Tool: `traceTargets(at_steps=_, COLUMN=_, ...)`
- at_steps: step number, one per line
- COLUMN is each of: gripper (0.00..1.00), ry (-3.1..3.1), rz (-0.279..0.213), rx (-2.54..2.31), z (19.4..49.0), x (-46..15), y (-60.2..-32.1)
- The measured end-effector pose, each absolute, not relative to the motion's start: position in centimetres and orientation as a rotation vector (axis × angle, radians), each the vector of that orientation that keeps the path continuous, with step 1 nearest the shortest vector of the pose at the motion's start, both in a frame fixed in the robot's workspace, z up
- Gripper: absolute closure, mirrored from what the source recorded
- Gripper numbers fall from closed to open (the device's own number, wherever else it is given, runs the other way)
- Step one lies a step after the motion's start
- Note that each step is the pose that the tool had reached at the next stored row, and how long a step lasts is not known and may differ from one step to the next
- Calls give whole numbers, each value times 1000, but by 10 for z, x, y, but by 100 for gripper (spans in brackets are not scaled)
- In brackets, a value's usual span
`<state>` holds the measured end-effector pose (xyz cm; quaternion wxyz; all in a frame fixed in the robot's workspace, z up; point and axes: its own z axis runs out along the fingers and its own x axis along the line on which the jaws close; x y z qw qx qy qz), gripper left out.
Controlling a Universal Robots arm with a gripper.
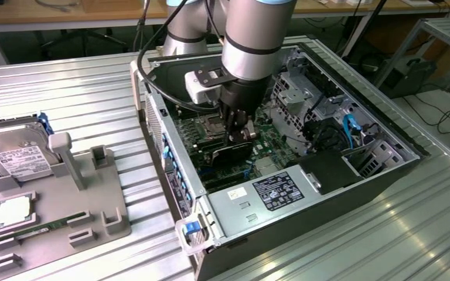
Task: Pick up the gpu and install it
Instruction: 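Insert the gpu into the slot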
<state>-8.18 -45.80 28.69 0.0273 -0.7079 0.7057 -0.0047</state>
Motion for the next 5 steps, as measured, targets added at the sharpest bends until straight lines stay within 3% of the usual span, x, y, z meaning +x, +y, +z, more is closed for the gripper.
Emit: traceTargets(at_steps=5, gripper=89, ry=2179, rz=-15, rx=-2186, z=287, x=-82, y=-458)
